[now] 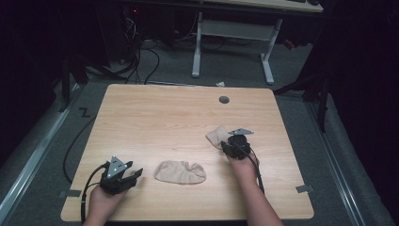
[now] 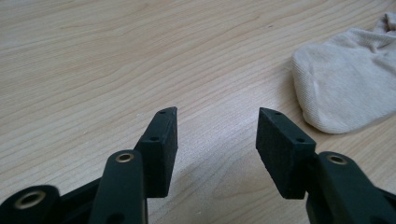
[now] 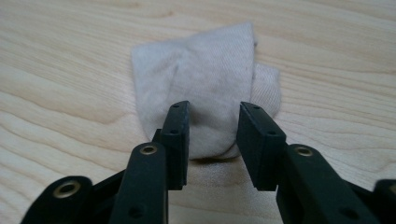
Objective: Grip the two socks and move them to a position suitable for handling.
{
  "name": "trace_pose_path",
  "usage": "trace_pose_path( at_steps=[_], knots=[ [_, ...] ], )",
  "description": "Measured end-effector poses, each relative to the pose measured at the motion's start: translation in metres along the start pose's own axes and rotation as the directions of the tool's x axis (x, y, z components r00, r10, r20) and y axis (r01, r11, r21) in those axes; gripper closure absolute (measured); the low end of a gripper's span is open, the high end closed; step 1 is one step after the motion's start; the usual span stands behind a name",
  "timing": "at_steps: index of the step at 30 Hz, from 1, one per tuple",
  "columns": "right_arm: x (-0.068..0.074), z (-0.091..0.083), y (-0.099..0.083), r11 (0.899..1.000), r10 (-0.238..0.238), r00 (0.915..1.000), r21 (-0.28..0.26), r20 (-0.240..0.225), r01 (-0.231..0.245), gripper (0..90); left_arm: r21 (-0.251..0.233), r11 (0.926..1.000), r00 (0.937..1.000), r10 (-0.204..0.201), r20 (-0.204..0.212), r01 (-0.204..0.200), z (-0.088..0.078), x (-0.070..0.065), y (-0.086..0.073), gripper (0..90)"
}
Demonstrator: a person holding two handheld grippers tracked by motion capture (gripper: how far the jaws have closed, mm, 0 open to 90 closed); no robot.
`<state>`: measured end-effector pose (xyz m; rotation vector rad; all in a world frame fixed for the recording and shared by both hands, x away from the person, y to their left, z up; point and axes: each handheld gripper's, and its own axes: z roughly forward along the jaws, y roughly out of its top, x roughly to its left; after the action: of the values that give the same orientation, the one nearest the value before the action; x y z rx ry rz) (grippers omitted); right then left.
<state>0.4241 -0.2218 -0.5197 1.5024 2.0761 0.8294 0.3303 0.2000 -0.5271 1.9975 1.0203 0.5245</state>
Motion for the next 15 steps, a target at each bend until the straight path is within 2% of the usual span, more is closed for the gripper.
trace_pose_path(
  at_steps=[1, 3, 9, 15],
  knots=[
    [0.0, 0.001, -0.001, 1.0, -0.012, 0.9999, 0.0, 0.0, 0.012, 77.8, -0.001, 1.0, 1.0, -0.002, 0.0, 0.002, 0.0, 0.001, 0.0, 49.0],
    [0.002, -0.002, -0.002, 1.0, -0.018, 0.9997, 0.001, -0.013, 0.018, 84.5, -0.001, 1.0, 1.0, -0.004, -0.001, 0.004, 0.0, 0.001, 0.0, 49.1],
    [0.008, -0.016, -0.01, 0.998, -0.057, 0.9978, -0.008, -0.034, 0.056, 85.6, 0.004, 1.0, 1.0, 0.0, 0.003, 0.0, 0.001, 0.001, 0.0, 49.0],
    [0.013, -0.044, -0.019, 0.996, -0.068, 0.9962, -0.065, -0.053, 0.065, 85.5, 0.004, 1.0, 0.9999, 0.008, 0.012, -0.008, 0.003, -0.004, 0.001, 48.6]
  ],
)
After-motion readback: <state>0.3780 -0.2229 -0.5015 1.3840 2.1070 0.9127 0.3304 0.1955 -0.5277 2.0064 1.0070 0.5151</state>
